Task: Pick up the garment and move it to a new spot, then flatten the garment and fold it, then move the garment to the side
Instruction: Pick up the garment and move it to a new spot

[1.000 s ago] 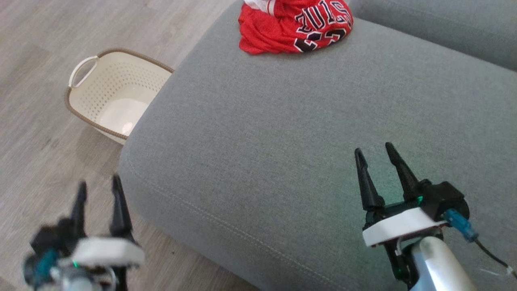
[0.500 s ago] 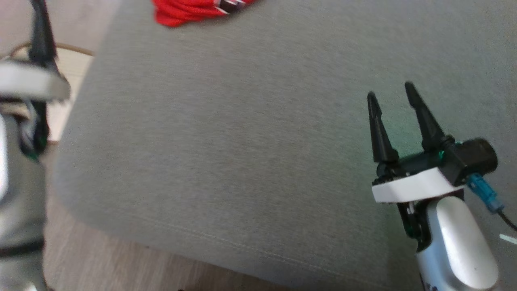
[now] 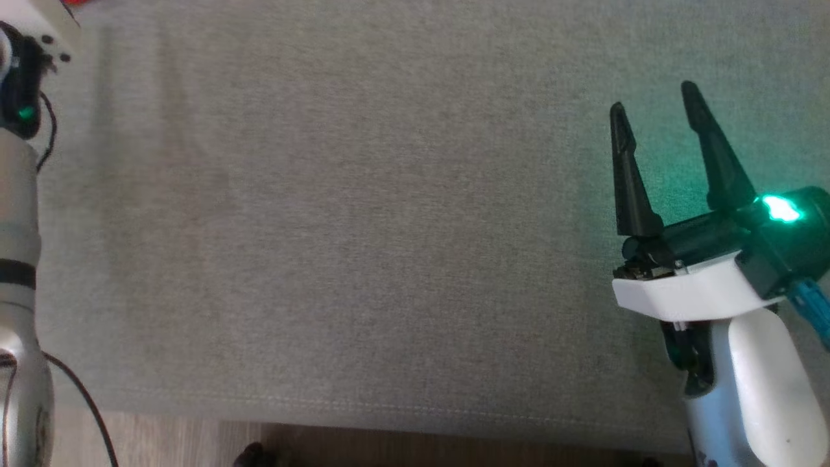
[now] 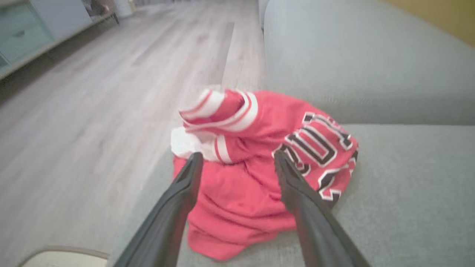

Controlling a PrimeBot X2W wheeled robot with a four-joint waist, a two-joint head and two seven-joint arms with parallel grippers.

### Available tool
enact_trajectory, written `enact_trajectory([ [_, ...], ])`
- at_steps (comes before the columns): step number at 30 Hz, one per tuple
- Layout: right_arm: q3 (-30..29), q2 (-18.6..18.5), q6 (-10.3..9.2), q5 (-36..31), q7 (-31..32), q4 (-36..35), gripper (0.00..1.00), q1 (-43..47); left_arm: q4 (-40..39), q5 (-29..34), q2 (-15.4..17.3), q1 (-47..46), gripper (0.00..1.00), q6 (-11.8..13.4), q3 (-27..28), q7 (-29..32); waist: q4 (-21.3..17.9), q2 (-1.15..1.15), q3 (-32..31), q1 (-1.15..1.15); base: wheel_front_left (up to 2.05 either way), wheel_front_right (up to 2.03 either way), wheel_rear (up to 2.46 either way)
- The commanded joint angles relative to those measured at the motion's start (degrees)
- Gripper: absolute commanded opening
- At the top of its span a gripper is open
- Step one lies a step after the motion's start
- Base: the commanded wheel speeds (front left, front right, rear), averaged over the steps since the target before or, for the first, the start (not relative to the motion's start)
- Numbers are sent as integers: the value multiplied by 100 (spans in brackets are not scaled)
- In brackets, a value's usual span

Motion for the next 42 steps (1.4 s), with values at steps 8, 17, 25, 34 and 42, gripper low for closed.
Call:
enact_trajectory([
  [8, 163, 13, 37, -252, 203, -867, 100, 244, 658, -1150, 542, -187, 100, -33, -460, 625, -309, 0, 418, -1, 0, 0, 0],
  [17, 196, 13, 37, -374, 336, -1286, 100, 347, 839, -1663, 793, -237, 100, -33, -893, 407, -316, 0, 506, -1, 0, 0, 0],
  [25, 178, 13, 37, -486, 433, -1434, 100, 493, 1168, -1691, 874, -473, 100, -34, -1151, -417, -311, 0, 471, -1, 0, 0, 0],
  [34, 243, 13, 37, -509, 460, -1559, 100, 510, 1457, -1840, 957, -756, 100, -34, -1590, -619, -415, 0, 651, -1, 0, 0, 0],
  [42, 160, 13, 37, -511, 427, -1561, 100, 463, 1588, -1954, 1005, -879, 0, -34, -1939, -681, -429, 0, 722, -1, 0, 0, 0],
])
